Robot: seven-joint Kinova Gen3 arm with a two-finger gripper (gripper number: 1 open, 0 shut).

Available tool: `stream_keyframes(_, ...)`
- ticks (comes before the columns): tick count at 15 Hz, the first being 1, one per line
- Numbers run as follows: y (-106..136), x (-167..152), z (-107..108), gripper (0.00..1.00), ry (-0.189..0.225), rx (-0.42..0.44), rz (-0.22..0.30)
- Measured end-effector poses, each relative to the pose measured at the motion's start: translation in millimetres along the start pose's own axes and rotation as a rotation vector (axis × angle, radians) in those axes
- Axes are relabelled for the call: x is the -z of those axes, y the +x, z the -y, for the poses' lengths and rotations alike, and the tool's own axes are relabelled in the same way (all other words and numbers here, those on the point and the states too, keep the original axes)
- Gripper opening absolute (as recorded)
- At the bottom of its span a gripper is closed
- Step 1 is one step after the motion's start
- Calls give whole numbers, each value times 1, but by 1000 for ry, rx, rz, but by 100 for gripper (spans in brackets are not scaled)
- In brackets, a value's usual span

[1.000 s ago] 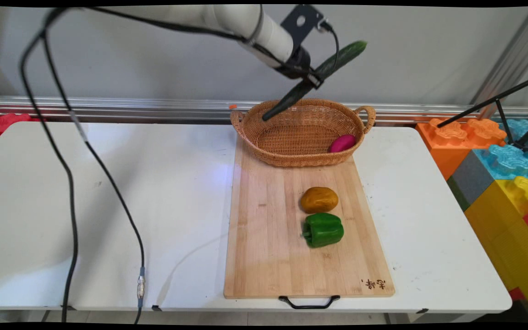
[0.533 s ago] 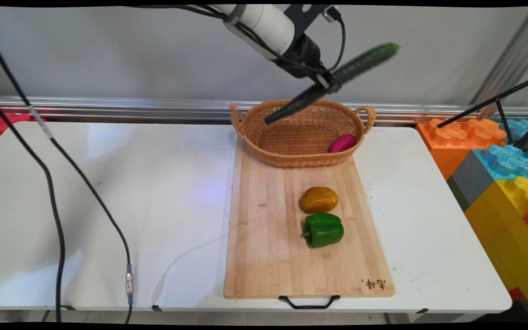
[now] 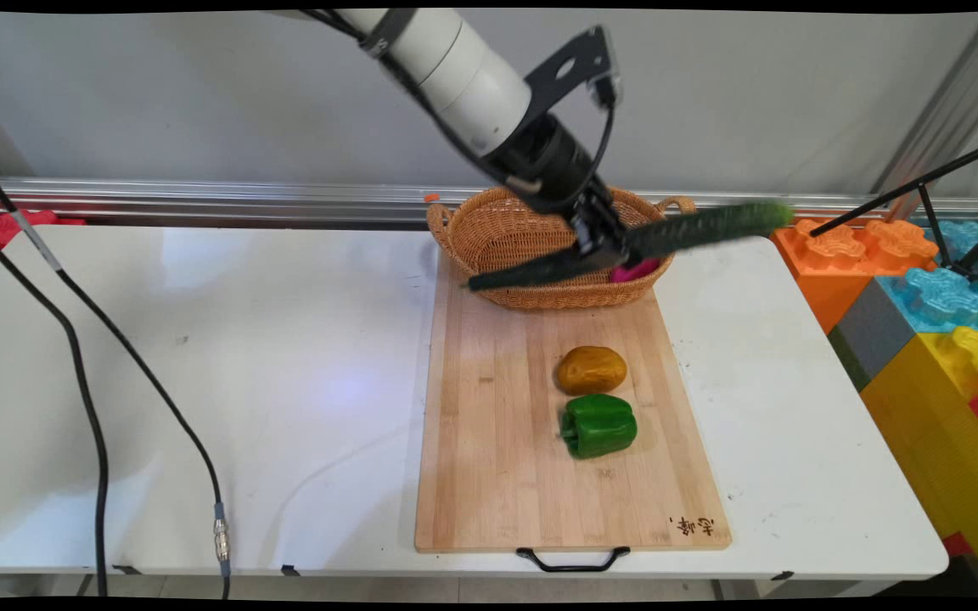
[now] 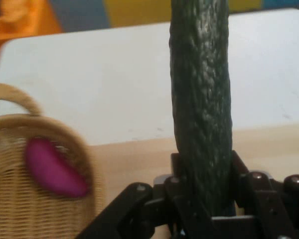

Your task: Place the picked object on the cutting board

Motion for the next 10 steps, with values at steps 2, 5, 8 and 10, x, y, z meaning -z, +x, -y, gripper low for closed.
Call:
stream_keyframes(2, -8, -1, -11, 0, -70, -51, 17)
stream_keyframes(5, -26, -3, -30, 0, -196, -133, 52)
stream_keyframes(8, -41, -6, -51, 0, -284, -175, 78)
stream_keyframes(10, -53, -13, -67, 0, -327, -199, 101)
